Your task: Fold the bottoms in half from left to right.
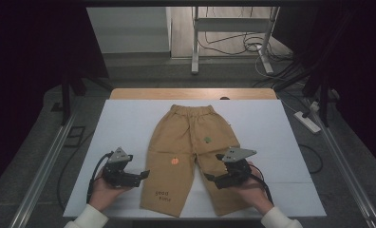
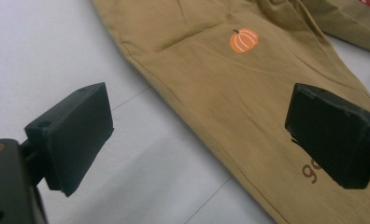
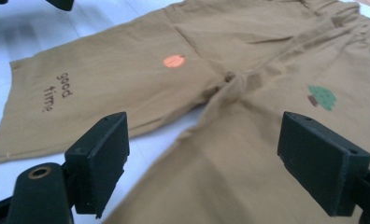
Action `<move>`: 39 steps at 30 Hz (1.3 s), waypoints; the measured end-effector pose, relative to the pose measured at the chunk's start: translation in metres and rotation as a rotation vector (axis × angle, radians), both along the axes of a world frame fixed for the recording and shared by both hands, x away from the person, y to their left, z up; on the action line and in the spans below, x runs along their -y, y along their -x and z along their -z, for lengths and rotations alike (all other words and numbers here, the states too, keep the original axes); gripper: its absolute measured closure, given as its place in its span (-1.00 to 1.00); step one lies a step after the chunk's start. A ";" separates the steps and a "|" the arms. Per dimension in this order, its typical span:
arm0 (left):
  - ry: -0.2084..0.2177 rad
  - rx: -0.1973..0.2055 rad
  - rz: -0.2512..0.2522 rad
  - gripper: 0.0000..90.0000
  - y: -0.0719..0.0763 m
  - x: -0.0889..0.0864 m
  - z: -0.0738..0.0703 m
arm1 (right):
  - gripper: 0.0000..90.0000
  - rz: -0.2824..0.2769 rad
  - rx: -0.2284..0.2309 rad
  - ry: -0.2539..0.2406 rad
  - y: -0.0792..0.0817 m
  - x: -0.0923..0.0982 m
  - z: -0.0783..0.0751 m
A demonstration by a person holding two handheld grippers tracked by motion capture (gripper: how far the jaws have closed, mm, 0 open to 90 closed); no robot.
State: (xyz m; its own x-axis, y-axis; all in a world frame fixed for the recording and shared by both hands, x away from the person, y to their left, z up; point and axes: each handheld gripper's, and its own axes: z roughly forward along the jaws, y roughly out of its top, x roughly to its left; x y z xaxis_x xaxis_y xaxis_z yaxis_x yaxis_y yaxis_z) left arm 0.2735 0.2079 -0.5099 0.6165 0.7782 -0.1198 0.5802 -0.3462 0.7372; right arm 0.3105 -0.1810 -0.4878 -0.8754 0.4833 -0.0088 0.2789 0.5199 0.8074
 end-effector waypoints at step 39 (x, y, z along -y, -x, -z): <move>-0.003 -0.005 0.003 -0.84 -0.003 0.001 0.002 | -0.62 -0.158 -0.025 0.003 0.010 -0.080 0.004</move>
